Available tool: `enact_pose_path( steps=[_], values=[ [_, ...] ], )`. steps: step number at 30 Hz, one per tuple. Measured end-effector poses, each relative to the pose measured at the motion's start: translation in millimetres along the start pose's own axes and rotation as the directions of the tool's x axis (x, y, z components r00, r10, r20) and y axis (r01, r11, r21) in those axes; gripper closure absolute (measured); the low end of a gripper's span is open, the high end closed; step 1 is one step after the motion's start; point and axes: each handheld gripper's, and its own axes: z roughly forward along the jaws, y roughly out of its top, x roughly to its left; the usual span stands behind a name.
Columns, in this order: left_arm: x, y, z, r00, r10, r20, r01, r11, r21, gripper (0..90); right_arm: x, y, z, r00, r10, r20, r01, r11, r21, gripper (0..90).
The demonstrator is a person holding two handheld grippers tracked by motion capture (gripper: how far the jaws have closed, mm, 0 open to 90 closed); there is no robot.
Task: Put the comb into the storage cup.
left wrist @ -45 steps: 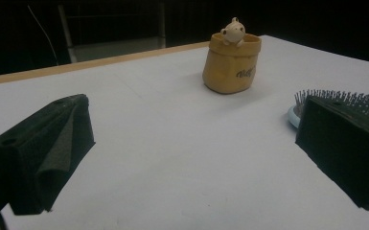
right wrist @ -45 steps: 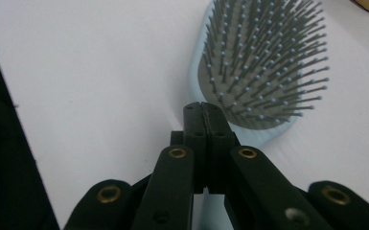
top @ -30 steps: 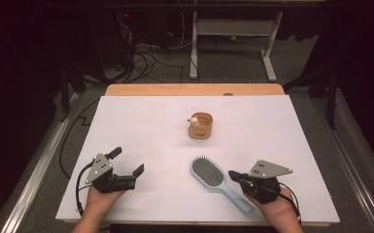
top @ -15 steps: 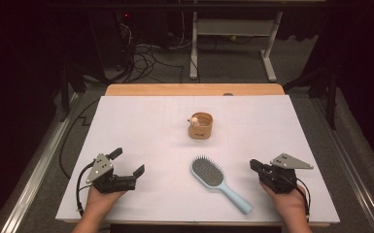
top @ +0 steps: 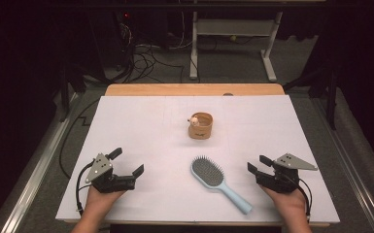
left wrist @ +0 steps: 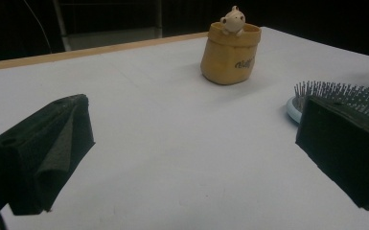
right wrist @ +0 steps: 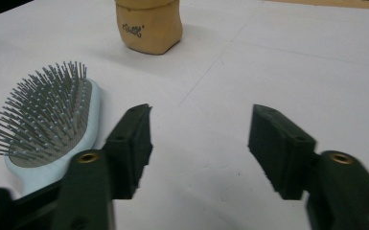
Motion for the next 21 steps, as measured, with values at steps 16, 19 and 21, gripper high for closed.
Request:
enact_pose_path(
  steps=[16,19,21],
  values=[
    [1.2,-0.4,0.0,0.9999,-0.010,0.002,0.010,0.9999,-0.003,0.3,1.1,0.2,-7.1,0.9992,0.032,0.022,-0.030,0.995,-0.096,0.2],
    [0.9,-0.1,-0.4,1.0000,-0.008,0.004,0.008,1.0000,-0.004,0.3,1.0,0.6,-9.0,0.9994,0.022,0.028,-0.019,0.994,-0.107,0.2],
    [0.9,0.2,-0.8,1.0000,-0.008,0.004,0.008,1.0000,-0.004,0.3,1.8,1.4,-9.8,0.9992,0.011,0.039,-0.006,0.994,-0.111,0.2]
  ],
)
